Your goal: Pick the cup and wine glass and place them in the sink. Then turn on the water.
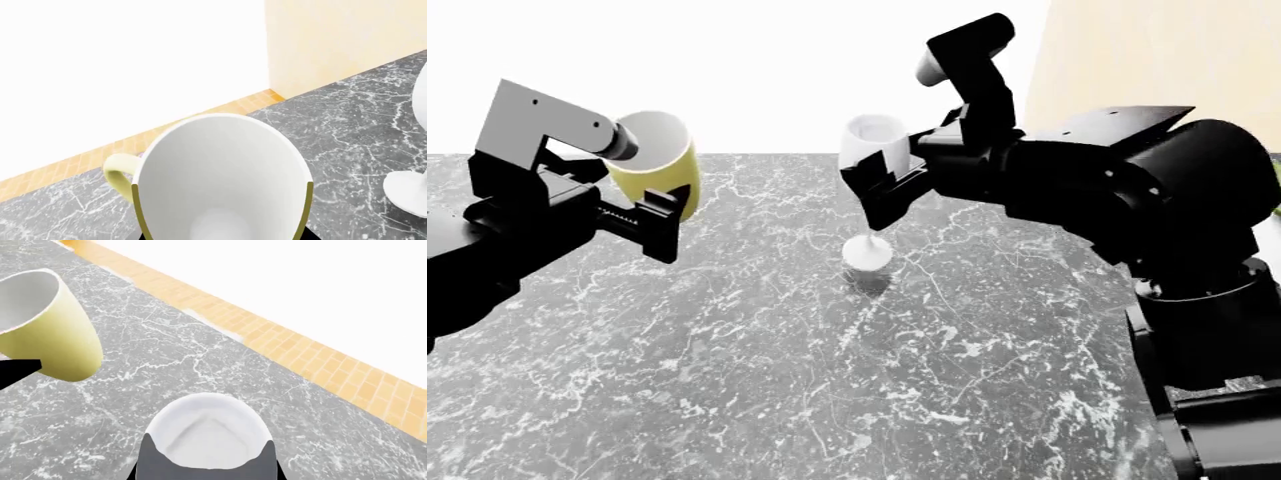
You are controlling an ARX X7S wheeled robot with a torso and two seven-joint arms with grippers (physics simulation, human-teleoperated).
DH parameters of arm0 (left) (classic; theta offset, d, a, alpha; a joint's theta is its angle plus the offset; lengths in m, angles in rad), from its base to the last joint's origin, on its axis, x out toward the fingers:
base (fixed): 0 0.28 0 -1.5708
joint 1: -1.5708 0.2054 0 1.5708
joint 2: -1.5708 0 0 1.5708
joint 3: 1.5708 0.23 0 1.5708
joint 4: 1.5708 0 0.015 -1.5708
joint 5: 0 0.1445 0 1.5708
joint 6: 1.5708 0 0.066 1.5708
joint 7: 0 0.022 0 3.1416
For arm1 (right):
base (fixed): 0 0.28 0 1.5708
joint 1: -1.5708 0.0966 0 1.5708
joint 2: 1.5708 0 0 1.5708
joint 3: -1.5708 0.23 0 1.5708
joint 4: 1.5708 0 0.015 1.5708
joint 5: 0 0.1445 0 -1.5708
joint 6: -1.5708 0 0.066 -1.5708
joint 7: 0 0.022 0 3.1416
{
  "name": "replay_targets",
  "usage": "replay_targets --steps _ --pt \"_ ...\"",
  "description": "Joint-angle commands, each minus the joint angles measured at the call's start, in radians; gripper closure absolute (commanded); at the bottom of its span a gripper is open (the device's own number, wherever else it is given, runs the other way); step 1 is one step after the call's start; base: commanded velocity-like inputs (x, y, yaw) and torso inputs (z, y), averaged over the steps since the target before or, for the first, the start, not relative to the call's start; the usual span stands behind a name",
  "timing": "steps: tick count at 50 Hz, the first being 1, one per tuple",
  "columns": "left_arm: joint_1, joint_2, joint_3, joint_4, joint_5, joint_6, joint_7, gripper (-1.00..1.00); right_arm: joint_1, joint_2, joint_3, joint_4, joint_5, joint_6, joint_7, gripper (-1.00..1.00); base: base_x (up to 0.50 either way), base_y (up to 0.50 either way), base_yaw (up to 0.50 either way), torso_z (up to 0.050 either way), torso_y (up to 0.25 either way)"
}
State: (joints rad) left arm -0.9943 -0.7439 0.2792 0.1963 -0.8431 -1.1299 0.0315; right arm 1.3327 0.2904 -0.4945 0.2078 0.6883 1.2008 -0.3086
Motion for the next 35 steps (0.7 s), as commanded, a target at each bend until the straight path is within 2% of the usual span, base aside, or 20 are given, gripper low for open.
replay_targets --steps 1,14,21,35 --pt "0.004 0.006 -0.010 -0.006 -0.026 -0.009 -0.013 1.00 0.018 0.027 0.062 -0.124 0.048 0.105 0.055 1.00 0.00 0.00 0.00 0.000 0.000" --pt "0.002 0.012 -0.003 -0.011 -0.029 -0.006 -0.012 1.00 0.028 0.080 0.210 -0.342 0.239 0.367 0.217 1.00 0.00 0.00 0.00 0.000 0.001" --pt "0.012 0.004 -0.014 -0.005 -0.036 -0.001 -0.013 1.00 0.059 0.195 0.199 -0.331 0.631 0.364 0.537 1.00 0.00 0.00 0.00 0.000 0.000" --pt "-0.007 -0.002 -0.021 0.008 -0.051 -0.020 -0.025 1.00 0.047 0.316 0.182 -0.370 0.922 0.330 0.773 1.00 0.00 0.00 0.00 0.000 0.001"
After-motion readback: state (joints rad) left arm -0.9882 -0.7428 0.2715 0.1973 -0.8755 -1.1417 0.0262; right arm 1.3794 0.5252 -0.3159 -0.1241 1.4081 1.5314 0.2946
